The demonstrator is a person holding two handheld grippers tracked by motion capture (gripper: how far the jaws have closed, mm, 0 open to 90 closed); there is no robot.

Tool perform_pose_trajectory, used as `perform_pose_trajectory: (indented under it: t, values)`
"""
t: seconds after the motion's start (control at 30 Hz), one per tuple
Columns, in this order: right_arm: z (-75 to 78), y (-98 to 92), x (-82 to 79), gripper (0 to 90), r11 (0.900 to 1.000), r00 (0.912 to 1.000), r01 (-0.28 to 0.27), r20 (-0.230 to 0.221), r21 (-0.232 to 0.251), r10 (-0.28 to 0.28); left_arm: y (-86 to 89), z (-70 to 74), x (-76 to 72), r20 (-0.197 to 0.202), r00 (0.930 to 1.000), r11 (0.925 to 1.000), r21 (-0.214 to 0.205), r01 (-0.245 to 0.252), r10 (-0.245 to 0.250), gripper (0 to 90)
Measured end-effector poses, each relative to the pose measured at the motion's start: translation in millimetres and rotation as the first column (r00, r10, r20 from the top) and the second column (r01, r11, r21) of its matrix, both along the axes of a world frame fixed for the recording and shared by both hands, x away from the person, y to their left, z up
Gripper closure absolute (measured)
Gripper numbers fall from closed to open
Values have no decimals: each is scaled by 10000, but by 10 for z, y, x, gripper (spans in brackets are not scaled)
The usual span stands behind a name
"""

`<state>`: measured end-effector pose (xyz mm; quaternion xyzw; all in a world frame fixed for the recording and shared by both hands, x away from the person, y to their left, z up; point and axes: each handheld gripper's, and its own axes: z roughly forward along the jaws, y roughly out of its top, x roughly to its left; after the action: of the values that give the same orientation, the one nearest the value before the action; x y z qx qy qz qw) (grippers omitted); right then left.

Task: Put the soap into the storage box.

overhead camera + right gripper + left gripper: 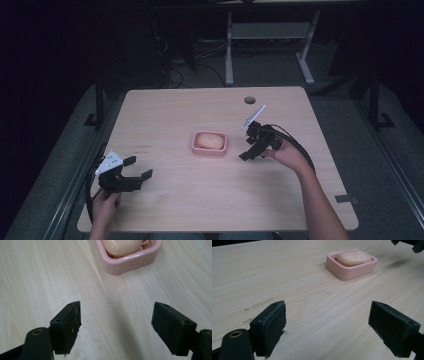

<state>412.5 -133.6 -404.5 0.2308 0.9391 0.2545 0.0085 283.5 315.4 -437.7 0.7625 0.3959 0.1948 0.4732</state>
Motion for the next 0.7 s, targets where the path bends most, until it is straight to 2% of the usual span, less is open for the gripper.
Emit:
perform_pose_trajectory:
  t: [0.13,0.23,0.7]
  values:
    - [-39,-49,-29,231,9999,9998,91,-194,-88,-93,-1,0,-1,-6,10000,10000,35,19,-19,143]
    - [-41,-81,-64,233,10000,10000,86,-27,-10,-86,-3,-1,-2,-3,10000,10000,30,11,-11,143]
    - [-87,-286,-237,233,9989,9992,391,-35,265,-390,-7,-7,-1,-16,10000,10000,77,23,-23,143]
